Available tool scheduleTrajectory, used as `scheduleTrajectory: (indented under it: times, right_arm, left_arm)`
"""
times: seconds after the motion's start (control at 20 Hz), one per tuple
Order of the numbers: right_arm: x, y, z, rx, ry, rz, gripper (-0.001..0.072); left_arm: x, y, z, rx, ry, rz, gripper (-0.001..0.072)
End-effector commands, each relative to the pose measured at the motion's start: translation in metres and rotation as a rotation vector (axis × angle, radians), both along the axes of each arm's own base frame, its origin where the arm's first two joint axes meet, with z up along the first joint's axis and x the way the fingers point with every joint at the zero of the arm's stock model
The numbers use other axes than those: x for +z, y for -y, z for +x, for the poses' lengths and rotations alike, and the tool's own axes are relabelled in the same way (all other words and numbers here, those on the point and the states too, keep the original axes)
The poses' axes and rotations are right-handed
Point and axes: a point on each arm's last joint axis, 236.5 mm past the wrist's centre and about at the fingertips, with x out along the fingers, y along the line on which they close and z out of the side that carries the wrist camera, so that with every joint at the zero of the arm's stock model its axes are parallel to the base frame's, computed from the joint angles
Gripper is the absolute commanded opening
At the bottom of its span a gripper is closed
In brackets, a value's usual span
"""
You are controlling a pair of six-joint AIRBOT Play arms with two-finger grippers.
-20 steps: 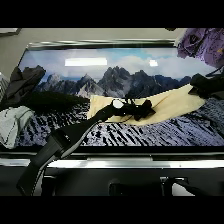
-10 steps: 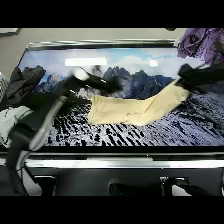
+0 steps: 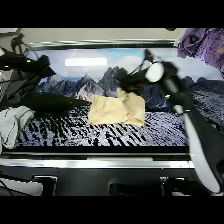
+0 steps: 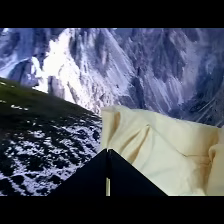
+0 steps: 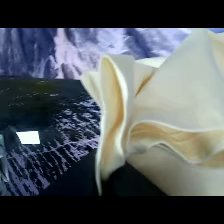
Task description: Fold the clothes and pants, and hang the long-sleeved shirts on hangers.
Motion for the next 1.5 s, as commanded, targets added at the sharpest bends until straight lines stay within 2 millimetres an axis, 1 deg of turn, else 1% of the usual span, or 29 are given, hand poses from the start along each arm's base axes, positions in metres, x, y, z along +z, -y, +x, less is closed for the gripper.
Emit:
scheduleTrajectory:
  times: [0.0, 0.15, 0.3, 0.35, 0.45, 0.5, 0.55, 0.65, 0.7, 0.75, 0.8, 0.85, 0.9, 0.95, 1.0, 1.05, 1.1, 1.2, 1.25, 1.3, 1.35, 1.4, 1.45]
  right_arm:
    - [-0.029, -0.064, 0.005, -0.010, 0.002, 0.087, 0.0030]
    - [-0.059, -0.084, 0.005, -0.009, -0.048, 0.113, 0.0030]
    - [-0.085, -0.092, 0.002, -0.003, -0.098, 0.106, 0.0032]
    - [-0.091, -0.094, 0.000, 0.006, -0.107, 0.101, 0.0032]
    - [-0.099, -0.098, -0.009, 0.052, -0.135, 0.093, 0.0032]
    - [-0.103, -0.097, -0.013, 0.074, -0.144, 0.076, 0.0033]
    - [-0.105, -0.096, -0.017, 0.095, -0.148, 0.061, 0.0069]
    - [-0.106, -0.093, -0.019, 0.136, -0.135, 0.038, 0.0408]
    - [-0.101, -0.090, -0.018, 0.150, -0.121, 0.034, 0.0531]
    - [-0.092, -0.084, -0.016, 0.157, -0.101, 0.031, 0.0582]
    - [-0.079, -0.072, -0.010, 0.156, -0.074, 0.027, 0.0582]
    - [-0.064, -0.054, -0.002, 0.141, -0.051, 0.025, 0.0583]
    - [-0.047, -0.026, 0.006, 0.116, -0.038, 0.020, 0.0609]
    - [-0.034, 0.007, 0.012, 0.097, -0.036, 0.006, 0.0623]
    - [-0.024, 0.049, 0.015, 0.087, -0.039, -0.025, 0.0627]
    - [-0.019, 0.092, 0.013, 0.087, -0.055, -0.063, 0.0662]
    - [-0.018, 0.133, 0.009, 0.086, -0.079, -0.095, 0.0667]
    - [-0.029, 0.205, -0.002, 0.080, -0.145, -0.129, 0.0667]
    - [-0.039, 0.232, -0.007, 0.064, -0.169, -0.112, 0.0667]
    - [-0.050, 0.247, -0.012, 0.050, -0.186, -0.057, 0.0667]
    - [-0.062, 0.253, -0.017, 0.034, -0.202, 0.024, 0.0667]
    - [-0.075, 0.254, -0.021, 0.019, -0.207, 0.100, 0.0666]
    - [-0.092, 0.251, -0.026, 0.009, -0.219, 0.161, 0.0666]
  left_arm:
    - [0.004, -0.041, -0.008, 0.059, -0.014, 0.029, 0.0016]
    - [0.002, -0.043, -0.007, 0.042, -0.007, 0.040, 0.0017]
    - [0.001, -0.043, -0.007, 0.042, -0.010, 0.039, 0.0017]
    - [0.001, -0.043, -0.007, 0.042, -0.010, 0.039, 0.0017]
    - [0.000, -0.043, -0.007, 0.042, -0.011, 0.039, 0.0017]
    - [-0.001, -0.043, -0.006, 0.042, -0.013, 0.039, 0.0017]
    - [-0.002, -0.043, -0.006, 0.042, -0.016, 0.038, 0.0017]
    - [-0.005, -0.043, -0.005, 0.042, -0.022, 0.037, 0.0017]
    - [-0.006, -0.043, -0.005, 0.041, -0.023, 0.037, 0.0017]
    - [-0.006, -0.043, -0.005, 0.041, -0.023, 0.037, 0.0017]
    - [-0.006, -0.043, -0.005, 0.041, -0.024, 0.038, 0.0017]
    - [-0.006, -0.043, -0.006, 0.040, -0.026, 0.037, 0.0017]
    - [-0.006, -0.043, -0.007, 0.038, -0.030, 0.037, 0.0017]
    - [-0.007, -0.042, -0.008, 0.036, -0.035, 0.037, 0.0017]
    - [-0.007, -0.042, -0.009, 0.034, -0.039, 0.037, 0.0017]
    - [-0.007, -0.042, -0.009, 0.034, -0.039, 0.037, 0.0017]
    - [-0.007, -0.042, -0.009, 0.035, -0.039, 0.037, 0.0017]
    - [-0.007, -0.042, -0.009, 0.035, -0.039, 0.037, 0.0018]
    - [-0.007, -0.042, -0.009, 0.035, -0.039, 0.037, 0.0017]
    - [-0.007, -0.042, -0.009, 0.035, -0.039, 0.036, 0.0018]
    - [-0.007, -0.042, -0.009, 0.035, -0.038, 0.037, 0.0018]
    - [-0.007, -0.042, -0.009, 0.035, -0.038, 0.037, 0.0018]
    - [-0.007, -0.042, -0.009, 0.034, -0.039, 0.037, 0.0017]
